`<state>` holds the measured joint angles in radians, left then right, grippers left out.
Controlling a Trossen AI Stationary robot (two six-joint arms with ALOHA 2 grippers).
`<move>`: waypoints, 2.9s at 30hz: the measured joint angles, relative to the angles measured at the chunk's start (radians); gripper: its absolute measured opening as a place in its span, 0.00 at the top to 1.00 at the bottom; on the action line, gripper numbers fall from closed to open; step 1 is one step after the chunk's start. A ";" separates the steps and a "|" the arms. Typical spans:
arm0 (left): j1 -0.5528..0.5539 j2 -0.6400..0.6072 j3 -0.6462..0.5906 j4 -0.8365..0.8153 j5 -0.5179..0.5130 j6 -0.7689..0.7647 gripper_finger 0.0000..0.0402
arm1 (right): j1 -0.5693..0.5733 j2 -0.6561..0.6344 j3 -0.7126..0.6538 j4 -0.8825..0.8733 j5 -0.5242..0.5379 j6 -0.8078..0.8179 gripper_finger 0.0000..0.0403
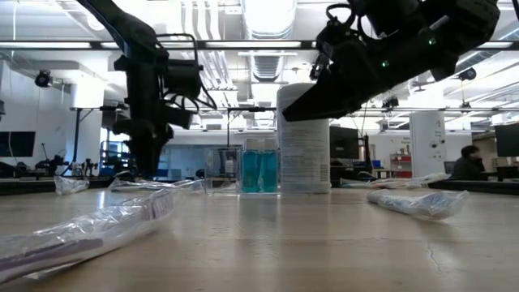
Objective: Pick & Place toothbrushing station
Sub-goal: Put the blue toothbrush into the transparent organizer
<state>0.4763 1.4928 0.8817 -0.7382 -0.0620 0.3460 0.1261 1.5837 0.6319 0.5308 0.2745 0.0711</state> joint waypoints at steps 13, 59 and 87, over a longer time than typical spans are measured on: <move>0.059 0.109 0.032 0.024 -0.071 0.102 0.42 | 0.001 -0.005 0.000 0.000 -0.022 -0.031 0.50; -0.278 -0.567 -0.112 0.403 0.073 -0.252 0.99 | 0.014 -0.006 -0.002 0.279 -0.148 -0.052 0.50; -0.618 -0.392 -0.258 1.073 -0.130 -0.249 1.00 | 0.003 0.002 0.277 0.235 -0.151 -0.152 0.50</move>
<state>-0.1422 1.1004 0.6239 0.3347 -0.1925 0.0967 0.1289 1.5860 0.9086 0.7659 0.1237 -0.0813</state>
